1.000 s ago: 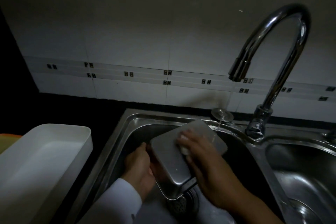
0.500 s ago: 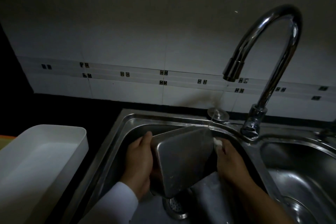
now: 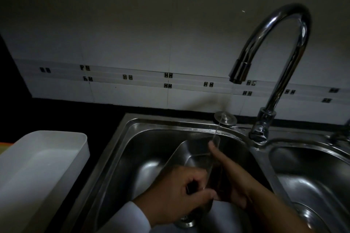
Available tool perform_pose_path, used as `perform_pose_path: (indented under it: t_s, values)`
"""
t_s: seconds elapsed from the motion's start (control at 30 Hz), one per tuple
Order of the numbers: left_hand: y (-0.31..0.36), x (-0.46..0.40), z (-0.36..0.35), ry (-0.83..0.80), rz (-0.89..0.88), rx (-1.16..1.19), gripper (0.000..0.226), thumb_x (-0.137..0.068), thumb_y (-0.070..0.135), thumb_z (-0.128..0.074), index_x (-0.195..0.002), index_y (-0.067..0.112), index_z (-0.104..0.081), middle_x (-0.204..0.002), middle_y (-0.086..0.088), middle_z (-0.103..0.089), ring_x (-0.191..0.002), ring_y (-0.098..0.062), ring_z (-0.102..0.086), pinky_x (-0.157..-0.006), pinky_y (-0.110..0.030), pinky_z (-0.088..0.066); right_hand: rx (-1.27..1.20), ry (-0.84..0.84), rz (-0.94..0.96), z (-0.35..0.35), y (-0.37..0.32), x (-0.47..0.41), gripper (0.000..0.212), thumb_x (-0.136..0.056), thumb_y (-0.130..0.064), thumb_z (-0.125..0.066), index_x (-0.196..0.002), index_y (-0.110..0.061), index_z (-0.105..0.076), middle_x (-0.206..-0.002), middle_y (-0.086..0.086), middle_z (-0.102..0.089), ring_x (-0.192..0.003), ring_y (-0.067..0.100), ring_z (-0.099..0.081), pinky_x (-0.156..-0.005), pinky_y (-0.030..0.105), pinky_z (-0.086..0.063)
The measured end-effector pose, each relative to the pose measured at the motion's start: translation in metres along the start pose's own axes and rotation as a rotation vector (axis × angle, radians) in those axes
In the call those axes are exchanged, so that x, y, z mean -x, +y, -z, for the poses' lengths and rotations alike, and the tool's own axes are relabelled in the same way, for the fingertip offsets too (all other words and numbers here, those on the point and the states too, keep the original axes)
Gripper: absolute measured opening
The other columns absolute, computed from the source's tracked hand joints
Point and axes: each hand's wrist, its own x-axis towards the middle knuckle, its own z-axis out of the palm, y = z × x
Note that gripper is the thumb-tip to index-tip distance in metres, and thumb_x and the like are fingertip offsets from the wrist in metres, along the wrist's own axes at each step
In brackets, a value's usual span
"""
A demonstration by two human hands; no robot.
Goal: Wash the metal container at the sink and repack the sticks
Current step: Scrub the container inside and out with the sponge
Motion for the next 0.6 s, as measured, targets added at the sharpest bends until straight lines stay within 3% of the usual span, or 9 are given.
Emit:
perform_pose_path:
  t_s: [0.07, 0.13, 0.23, 0.3, 0.33, 0.4, 0.47, 0.53, 0.6]
  values:
    - [0.003, 0.002, 0.001, -0.022, 0.004, -0.091, 0.034, -0.091, 0.051, -0.073, -0.074, 0.024, -0.06, -0.066, 0.01, -0.06, -0.064, -0.007, -0.06, -0.063, -0.032, -0.05, 0.02, 0.026, -0.007, -0.003, 0.001, 0.001, 0.053, -0.088, -0.052, -0.062, -0.115, -0.009, -0.075, -0.108, 0.019, -0.078, -0.106, 0.037, -0.071, -0.099, 0.049, -0.052]
    - [0.005, 0.002, 0.0, 0.065, 0.015, -0.085, 0.034, -0.089, 0.056, -0.071, -0.082, 0.023, -0.069, -0.073, 0.01, -0.068, -0.074, -0.007, -0.067, -0.071, -0.035, -0.056, 0.07, 0.039, 0.001, -0.006, 0.001, 0.004, 0.034, -0.088, -0.034, -0.054, -0.098, -0.005, -0.069, -0.079, 0.014, -0.075, -0.079, 0.032, -0.068, -0.078, 0.038, -0.053]
    - [-0.009, -0.003, 0.009, 0.455, 0.065, -0.161, 0.032, -0.085, 0.062, -0.065, -0.088, 0.031, -0.071, -0.09, 0.014, -0.067, -0.094, -0.004, -0.062, -0.081, -0.029, -0.052, 0.093, 0.047, 0.018, 0.001, -0.002, 0.013, 0.018, -0.086, -0.024, -0.047, -0.082, -0.013, -0.061, -0.057, 0.008, -0.064, -0.058, 0.024, -0.059, -0.061, 0.027, -0.049]
    - [-0.026, -0.004, 0.019, 0.689, 0.327, -0.115, 0.04, -0.077, 0.068, -0.066, -0.106, 0.04, -0.065, -0.108, 0.014, -0.065, -0.107, -0.009, -0.06, -0.09, -0.034, -0.054, 0.047, 0.043, 0.04, 0.005, -0.007, 0.017, 0.021, -0.086, -0.02, -0.046, -0.074, -0.013, -0.061, -0.053, 0.009, -0.061, -0.051, 0.023, -0.057, -0.056, 0.025, -0.047]
    - [-0.032, -0.004, 0.023, 0.717, 0.513, 0.032, 0.053, -0.075, 0.068, -0.071, -0.119, 0.039, -0.061, -0.117, 0.009, -0.065, -0.112, -0.016, -0.062, -0.095, -0.04, -0.055, 0.039, 0.03, 0.049, 0.006, -0.01, 0.02, 0.026, -0.087, -0.018, -0.045, -0.067, -0.013, -0.061, -0.051, 0.009, -0.06, -0.046, 0.022, -0.057, -0.053, 0.024, -0.046]
    - [-0.037, -0.005, 0.026, 0.558, 0.764, 0.453, 0.062, -0.079, 0.064, -0.074, -0.128, 0.027, -0.065, -0.12, -0.005, -0.072, -0.111, -0.028, -0.069, -0.098, -0.046, -0.056, 0.052, -0.001, 0.057, 0.007, -0.015, 0.021, 0.043, -0.09, -0.016, -0.043, -0.053, -0.013, -0.063, -0.046, 0.006, -0.059, -0.037, 0.017, -0.057, -0.047, 0.021, -0.045]
    - [-0.032, -0.005, 0.025, 0.374, 0.799, 0.685, 0.053, -0.082, 0.063, -0.069, -0.111, 0.02, -0.079, -0.108, -0.013, -0.08, -0.104, -0.036, -0.075, -0.095, -0.052, -0.059, 0.044, -0.056, 0.102, 0.004, -0.019, 0.028, 0.05, -0.093, -0.016, -0.041, -0.049, -0.013, -0.066, -0.046, 0.005, -0.06, -0.037, 0.014, -0.059, -0.044, 0.021, -0.046]
    - [-0.028, -0.006, 0.022, 0.362, 0.785, 0.63, 0.049, -0.08, 0.061, -0.068, -0.105, 0.021, -0.081, -0.103, -0.015, -0.082, -0.101, -0.038, -0.077, -0.097, -0.059, -0.059, 0.013, -0.081, 0.149, 0.005, -0.02, 0.028, 0.041, -0.096, -0.025, -0.045, -0.068, -0.012, -0.072, -0.058, 0.008, -0.069, -0.047, 0.017, -0.066, -0.053, 0.026, -0.051]
    - [-0.027, -0.01, 0.018, 0.417, 0.753, 0.55, 0.037, -0.091, 0.05, -0.064, -0.107, 0.02, -0.077, -0.101, -0.015, -0.081, -0.098, -0.037, -0.077, -0.097, -0.06, -0.059, 0.022, -0.08, 0.222, 0.005, -0.018, 0.026, 0.047, -0.099, -0.042, -0.048, -0.081, -0.014, -0.081, -0.077, 0.009, -0.079, -0.063, 0.021, -0.075, -0.064, 0.031, -0.054]
